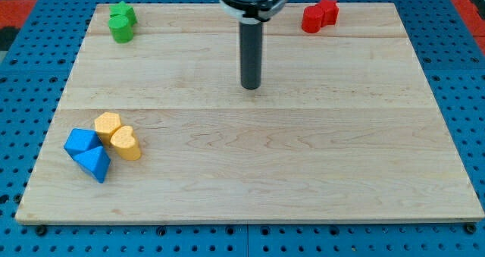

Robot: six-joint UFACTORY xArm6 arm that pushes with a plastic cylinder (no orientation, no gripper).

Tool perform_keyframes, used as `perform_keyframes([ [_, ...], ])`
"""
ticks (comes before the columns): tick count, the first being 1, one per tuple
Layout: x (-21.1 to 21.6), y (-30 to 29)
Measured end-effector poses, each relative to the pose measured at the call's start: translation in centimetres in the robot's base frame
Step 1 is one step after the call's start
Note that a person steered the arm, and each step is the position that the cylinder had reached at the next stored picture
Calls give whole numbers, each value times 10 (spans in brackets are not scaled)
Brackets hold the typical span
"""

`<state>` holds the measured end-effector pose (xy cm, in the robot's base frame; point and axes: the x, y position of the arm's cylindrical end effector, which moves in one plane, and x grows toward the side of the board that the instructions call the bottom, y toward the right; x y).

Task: Move arm towards right side

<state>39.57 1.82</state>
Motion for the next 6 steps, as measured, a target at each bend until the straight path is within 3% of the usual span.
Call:
perform_keyframes([
  [6,0,32],
])
